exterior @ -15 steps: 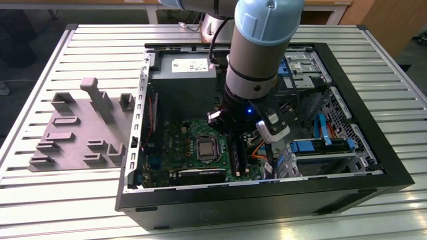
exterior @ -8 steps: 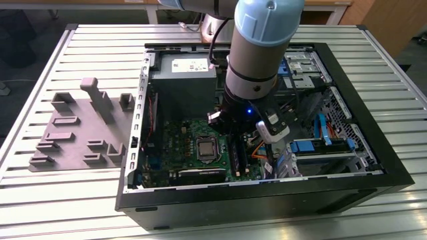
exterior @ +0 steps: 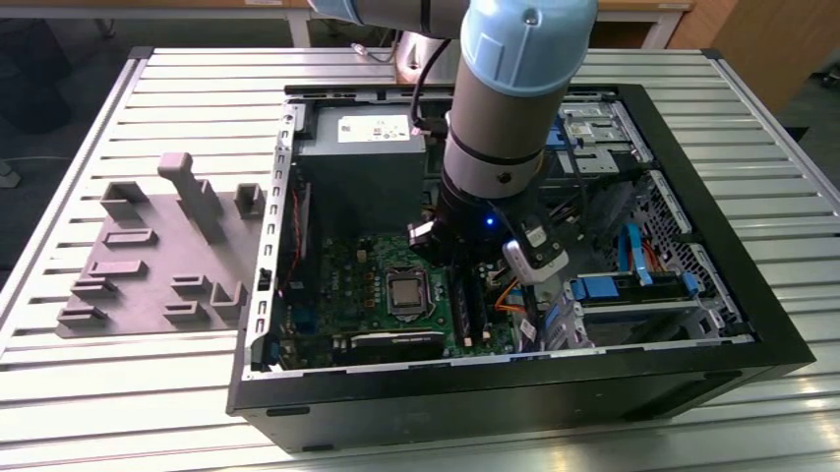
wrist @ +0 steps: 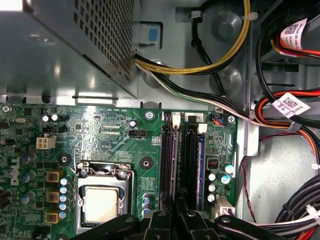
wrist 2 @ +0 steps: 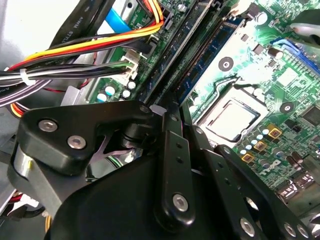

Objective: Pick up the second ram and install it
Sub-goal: 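Insert the second ram into the second slot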

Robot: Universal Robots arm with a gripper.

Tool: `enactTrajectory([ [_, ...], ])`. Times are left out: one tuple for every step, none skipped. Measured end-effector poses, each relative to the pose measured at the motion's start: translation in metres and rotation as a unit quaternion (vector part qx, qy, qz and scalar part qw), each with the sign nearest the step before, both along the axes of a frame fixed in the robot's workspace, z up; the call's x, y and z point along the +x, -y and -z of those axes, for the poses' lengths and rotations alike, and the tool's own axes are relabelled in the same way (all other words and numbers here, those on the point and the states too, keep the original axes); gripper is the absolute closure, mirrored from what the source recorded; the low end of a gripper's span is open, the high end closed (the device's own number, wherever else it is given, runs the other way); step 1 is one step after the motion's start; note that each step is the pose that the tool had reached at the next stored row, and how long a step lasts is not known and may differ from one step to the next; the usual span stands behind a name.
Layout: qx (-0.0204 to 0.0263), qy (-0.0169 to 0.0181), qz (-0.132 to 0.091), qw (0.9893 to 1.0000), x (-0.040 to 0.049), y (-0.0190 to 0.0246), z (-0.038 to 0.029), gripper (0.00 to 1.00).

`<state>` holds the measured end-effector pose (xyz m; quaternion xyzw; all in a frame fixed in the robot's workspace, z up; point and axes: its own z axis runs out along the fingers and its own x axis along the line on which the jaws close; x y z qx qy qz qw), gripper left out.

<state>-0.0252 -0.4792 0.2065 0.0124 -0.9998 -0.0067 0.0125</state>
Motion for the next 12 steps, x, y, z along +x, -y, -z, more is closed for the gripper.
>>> enactTrajectory([
  [0.0,0.0,0.0,1.0,0.0,0.0,0.0001,0.86],
  [0.0001,0.0,0.0,1.0,0.0,0.0,0.0002,0.86],
  [0.0001,0.0,0.0,1.0,0.0,0.0,0.0003,0.86],
  [0.0001,0.0,0.0,1.0,0.0,0.0,0.0003,0.86],
  [0.0002,0.0,0.0,1.0,0.0,-0.0001,0.0004,0.85],
  [0.0002,0.0,0.0,1.0,0.0,-0.0001,0.0005,0.85],
  [0.0002,0.0001,0.0,1.0,0.0,-0.0001,0.0005,0.79],
  [0.0001,0.0,0.0,1.0,0.0,0.0,0.0005,0.79],
  [0.0002,0.0001,0.0,1.0,0.0,-0.0001,0.0006,0.79],
  [0.0001,0.0001,0.0,1.0,0.0,0.0,0.0006,0.79],
  [0.0002,0.0001,0.0,1.0,0.0,-0.0001,0.0006,0.79],
  [0.0001,0.0,0.0,1.0,0.0,0.0,-0.0003,0.79],
])
